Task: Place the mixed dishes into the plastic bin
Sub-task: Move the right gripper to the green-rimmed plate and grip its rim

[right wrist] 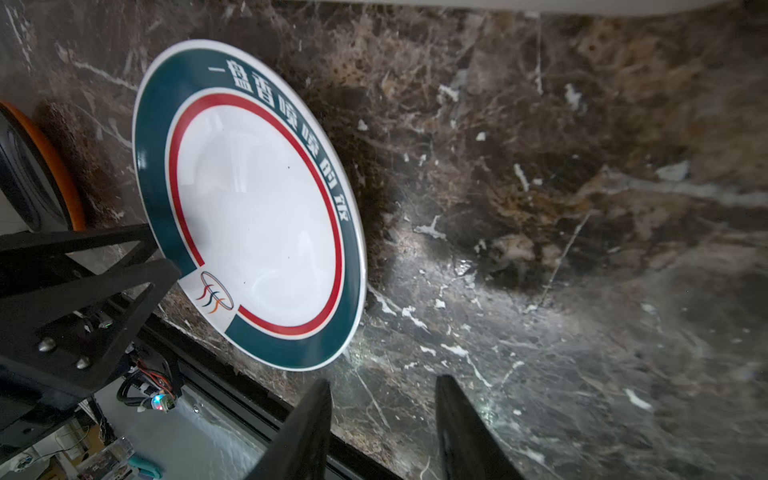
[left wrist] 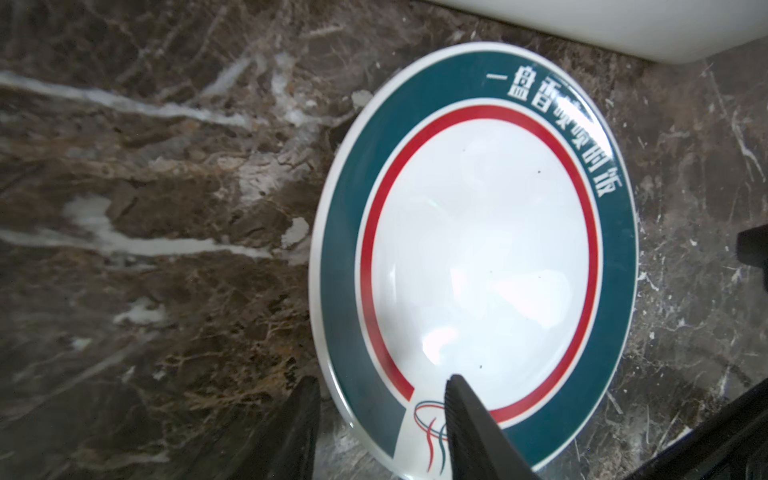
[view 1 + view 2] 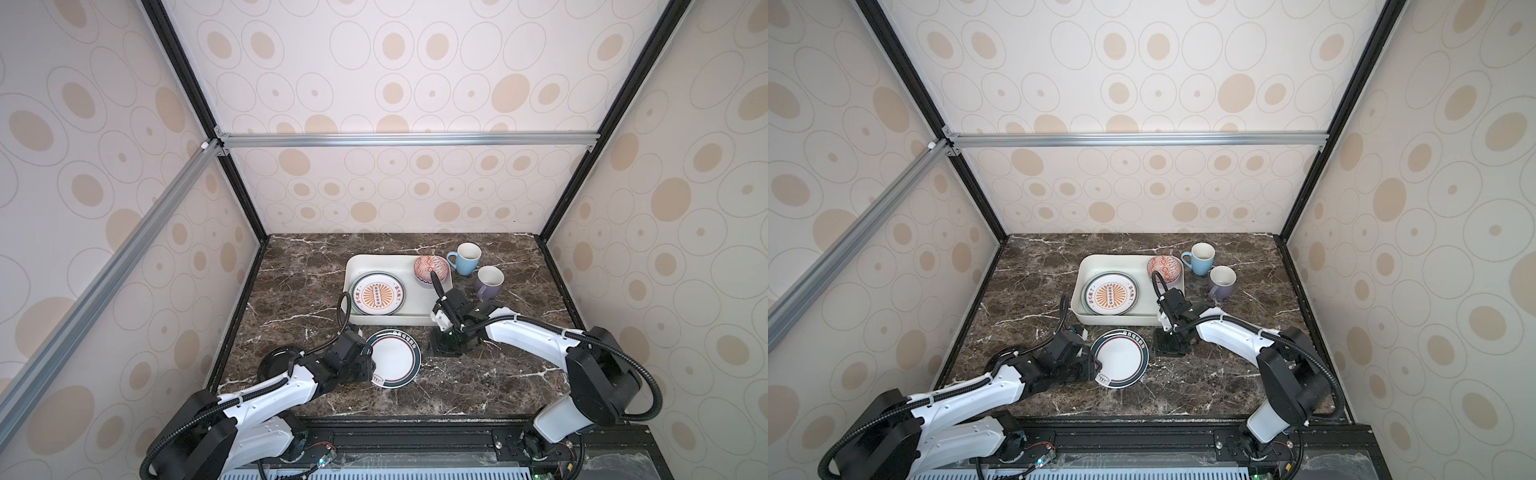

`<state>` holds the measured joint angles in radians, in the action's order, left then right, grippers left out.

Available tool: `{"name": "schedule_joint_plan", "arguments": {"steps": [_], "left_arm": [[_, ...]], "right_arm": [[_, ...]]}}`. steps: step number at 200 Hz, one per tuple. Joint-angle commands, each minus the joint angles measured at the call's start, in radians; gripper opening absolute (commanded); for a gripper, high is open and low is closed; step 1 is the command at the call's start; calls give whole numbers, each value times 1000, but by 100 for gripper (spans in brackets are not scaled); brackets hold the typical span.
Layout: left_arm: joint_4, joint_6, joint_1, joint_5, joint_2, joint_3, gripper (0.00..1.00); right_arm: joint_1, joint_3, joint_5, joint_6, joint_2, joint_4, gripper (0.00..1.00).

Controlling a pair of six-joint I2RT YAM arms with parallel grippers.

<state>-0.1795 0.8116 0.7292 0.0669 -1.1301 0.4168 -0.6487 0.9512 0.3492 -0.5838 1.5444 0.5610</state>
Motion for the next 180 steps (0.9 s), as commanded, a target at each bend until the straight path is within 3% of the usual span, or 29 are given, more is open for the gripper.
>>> {"name": "schedule_joint_plan", "arguments": {"steps": [1,36,104,150,180], "left_arm": [[39,29,15,-58,-19,-4,41],[59,28,23,-44,-60,2,25],[78,22,35,-34,-129,1,16],[128,28,45,-8,-202,11,12],[132,26,49,-10,-214,20,15]], "right_arm": [[-1,-39,-15,-22,-17,-61,44],[2,-66,37,-41,50,-153,44],[26,-104,151,-98,207,-346,42],[30,-109,159,-94,180,-322,29],[30,-128,138,-91,108,-271,19]]}}
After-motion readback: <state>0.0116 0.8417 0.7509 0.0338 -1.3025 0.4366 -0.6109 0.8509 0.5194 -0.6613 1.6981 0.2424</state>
